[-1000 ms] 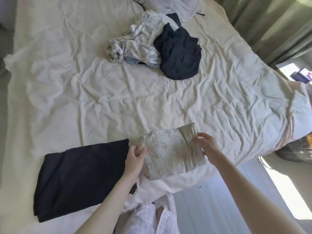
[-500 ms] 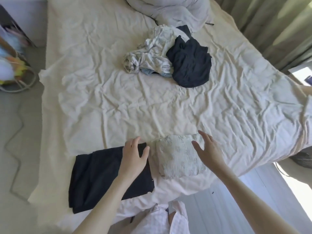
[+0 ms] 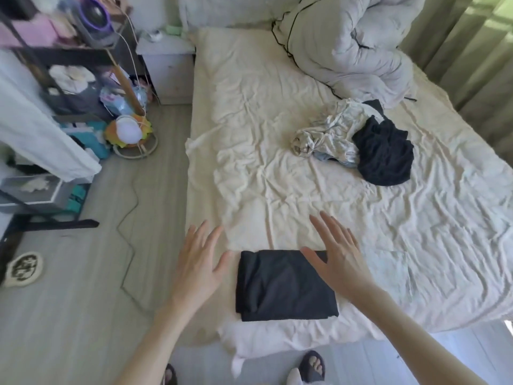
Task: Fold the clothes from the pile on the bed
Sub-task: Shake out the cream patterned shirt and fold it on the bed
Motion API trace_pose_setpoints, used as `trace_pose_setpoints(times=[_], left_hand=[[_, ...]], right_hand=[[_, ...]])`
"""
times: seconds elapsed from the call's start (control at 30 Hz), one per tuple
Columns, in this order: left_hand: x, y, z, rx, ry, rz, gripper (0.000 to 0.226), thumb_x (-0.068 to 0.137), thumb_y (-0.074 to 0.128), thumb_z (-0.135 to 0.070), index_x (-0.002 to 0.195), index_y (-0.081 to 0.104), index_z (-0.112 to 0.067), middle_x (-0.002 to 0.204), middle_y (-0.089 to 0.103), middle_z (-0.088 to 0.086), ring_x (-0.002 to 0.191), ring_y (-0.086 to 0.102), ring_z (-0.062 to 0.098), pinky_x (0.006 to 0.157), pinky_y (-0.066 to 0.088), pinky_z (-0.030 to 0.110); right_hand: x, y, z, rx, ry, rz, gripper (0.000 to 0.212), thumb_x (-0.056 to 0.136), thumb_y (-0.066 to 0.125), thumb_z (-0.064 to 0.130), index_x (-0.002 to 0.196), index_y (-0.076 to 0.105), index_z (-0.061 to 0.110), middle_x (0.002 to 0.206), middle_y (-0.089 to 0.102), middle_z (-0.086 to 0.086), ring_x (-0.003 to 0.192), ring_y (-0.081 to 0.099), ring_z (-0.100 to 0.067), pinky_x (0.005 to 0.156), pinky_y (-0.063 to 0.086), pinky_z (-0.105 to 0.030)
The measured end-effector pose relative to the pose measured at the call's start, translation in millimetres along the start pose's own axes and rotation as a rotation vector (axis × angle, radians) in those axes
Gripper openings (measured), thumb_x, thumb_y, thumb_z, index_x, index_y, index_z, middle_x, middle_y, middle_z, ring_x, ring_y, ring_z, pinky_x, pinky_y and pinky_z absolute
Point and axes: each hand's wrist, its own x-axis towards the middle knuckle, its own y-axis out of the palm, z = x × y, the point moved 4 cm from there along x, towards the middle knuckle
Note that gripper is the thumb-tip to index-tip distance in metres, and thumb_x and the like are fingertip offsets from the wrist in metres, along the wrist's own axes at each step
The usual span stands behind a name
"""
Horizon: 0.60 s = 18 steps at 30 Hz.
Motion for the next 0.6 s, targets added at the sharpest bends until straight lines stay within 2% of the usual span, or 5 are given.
trace_pose_setpoints(times=[0.1, 0.23, 0.4, 0.5, 0.6], left_hand=[[-20, -56, 60, 0.022, -0.018, 0.001, 0.056, 0.095, 0.044, -0.041, 0.147, 0.029, -0.026, 0.158, 0.014, -0.001, 0.146, -0.001, 0.019, 0.115, 0.014, 0.035], [-36, -140, 136, 0.049, -0.013, 0.044, 0.056, 0.096, 0.041, -0.043, 0.147, 0.026, -0.028, 0.159, 0.007, -0.003, 0.146, -0.004, 0.017, 0.115, 0.008, 0.033], [-43, -235, 198, 0.120, 0.032, 0.031, 0.057, 0.096, 0.041, -0.044, 0.148, 0.024, -0.027, 0.159, 0.008, -0.002, 0.146, -0.003, 0.018, 0.115, 0.007, 0.033], [-43, -265, 227, 0.159, 0.025, 0.035, 0.057, 0.097, 0.039, -0.044, 0.149, 0.023, -0.026, 0.159, 0.008, 0.000, 0.146, -0.002, 0.020, 0.116, 0.007, 0.034], [-41, -281, 250, 0.152, 0.015, 0.023, 0.057, 0.097, 0.039, -0.044, 0.148, 0.024, -0.026, 0.158, 0.009, 0.000, 0.146, -0.002, 0.020, 0.116, 0.007, 0.034]], right_hand=[[-1, 23, 73, 0.030, 0.031, -0.001, 0.069, 0.089, 0.035, 0.060, 0.149, 0.021, 0.030, 0.158, 0.017, 0.004, 0.145, 0.013, -0.016, 0.118, 0.012, -0.040], [-6, 66, 185, 0.080, 0.043, -0.010, 0.066, 0.091, 0.048, 0.049, 0.148, 0.029, 0.023, 0.157, 0.022, -0.002, 0.144, 0.017, -0.021, 0.117, 0.017, -0.043], [-2, 98, 295, 0.141, 0.036, -0.011, 0.065, 0.090, 0.049, 0.050, 0.147, 0.030, 0.025, 0.156, 0.023, -0.001, 0.143, 0.021, -0.022, 0.115, 0.021, -0.045], [13, 105, 336, 0.137, -0.011, -0.030, 0.064, 0.091, 0.050, 0.049, 0.147, 0.030, 0.024, 0.156, 0.024, -0.002, 0.142, 0.024, -0.023, 0.115, 0.023, -0.045], [30, 111, 361, 0.121, -0.047, -0.010, 0.066, 0.090, 0.044, 0.053, 0.148, 0.026, 0.026, 0.157, 0.020, -0.001, 0.144, 0.020, -0.022, 0.116, 0.021, -0.046]])
